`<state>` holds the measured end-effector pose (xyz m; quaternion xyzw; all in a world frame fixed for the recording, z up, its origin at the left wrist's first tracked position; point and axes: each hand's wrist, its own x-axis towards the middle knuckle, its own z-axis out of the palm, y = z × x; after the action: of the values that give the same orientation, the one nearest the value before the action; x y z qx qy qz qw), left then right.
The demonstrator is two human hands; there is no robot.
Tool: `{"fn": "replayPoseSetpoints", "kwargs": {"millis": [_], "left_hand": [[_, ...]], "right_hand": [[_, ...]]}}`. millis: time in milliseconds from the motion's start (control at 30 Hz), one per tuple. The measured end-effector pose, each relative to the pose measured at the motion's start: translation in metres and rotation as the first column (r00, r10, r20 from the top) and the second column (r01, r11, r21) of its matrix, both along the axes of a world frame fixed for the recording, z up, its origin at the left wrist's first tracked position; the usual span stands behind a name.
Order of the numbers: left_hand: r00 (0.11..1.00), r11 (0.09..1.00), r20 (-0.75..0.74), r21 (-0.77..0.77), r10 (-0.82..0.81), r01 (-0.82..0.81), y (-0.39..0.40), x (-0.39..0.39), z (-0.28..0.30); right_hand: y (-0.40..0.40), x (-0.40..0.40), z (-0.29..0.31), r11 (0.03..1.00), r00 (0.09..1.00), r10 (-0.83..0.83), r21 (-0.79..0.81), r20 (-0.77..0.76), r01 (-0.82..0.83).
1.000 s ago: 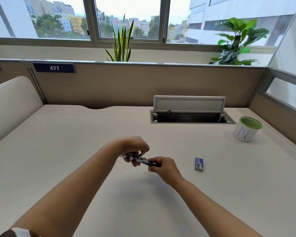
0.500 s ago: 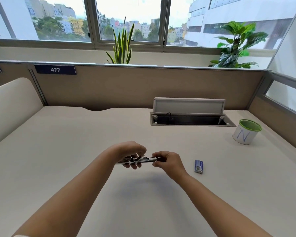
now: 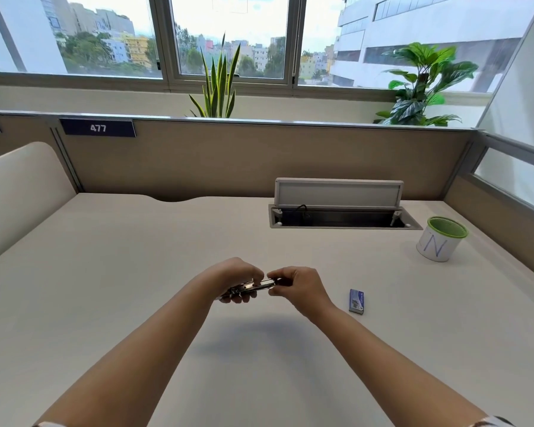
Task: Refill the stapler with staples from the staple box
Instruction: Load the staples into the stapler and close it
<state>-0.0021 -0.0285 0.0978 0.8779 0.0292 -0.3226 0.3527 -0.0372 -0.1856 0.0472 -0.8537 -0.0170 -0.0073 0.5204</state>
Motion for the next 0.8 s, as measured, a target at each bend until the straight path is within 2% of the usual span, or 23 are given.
{"fn": "replayPoseSetpoints", "kwargs": {"millis": [233, 367, 467, 533, 633, 800], "left_hand": [[0.998, 0.996, 0.020, -0.071, -0.057, 0.058, 0.004, 0.006, -0.003], [0.997, 0.977, -0.039, -0.205, -0.068, 0.059, 0.009, 0.006, -0.004], [0.992, 0.937, -0.125, -0.347, -0.010, -0.034, 0.007, 0.006, -0.005], [0.983, 0.888, -0.174, -0.438, 0.065, -0.137, 0.004, 0.009, -0.004], [0.947, 0.770, -0.258, -0.559, 0.191, -0.308, -0.001, 0.014, -0.001], [0.835, 0.495, -0.448, -0.672, 0.320, -0.551, -0.010, 0.013, -0.009]], "right_hand": [[-0.003, 0.003, 0.001, 1.000, 1.000, -0.022, 0.006, -0.004, 0.022], [-0.005, 0.005, 0.006, 0.999, 0.999, -0.031, 0.007, -0.009, 0.031], [-0.005, 0.008, 0.010, 0.997, 0.998, -0.064, 0.043, -0.013, 0.065], [-0.002, 0.011, 0.012, 0.992, 0.996, -0.081, 0.097, -0.023, 0.083], [0.004, 0.010, 0.012, 0.994, 0.994, -0.089, 0.050, -0.063, 0.092], [0.018, -0.008, -0.010, 0.999, 0.987, 0.024, -0.021, -0.160, -0.028]]}}
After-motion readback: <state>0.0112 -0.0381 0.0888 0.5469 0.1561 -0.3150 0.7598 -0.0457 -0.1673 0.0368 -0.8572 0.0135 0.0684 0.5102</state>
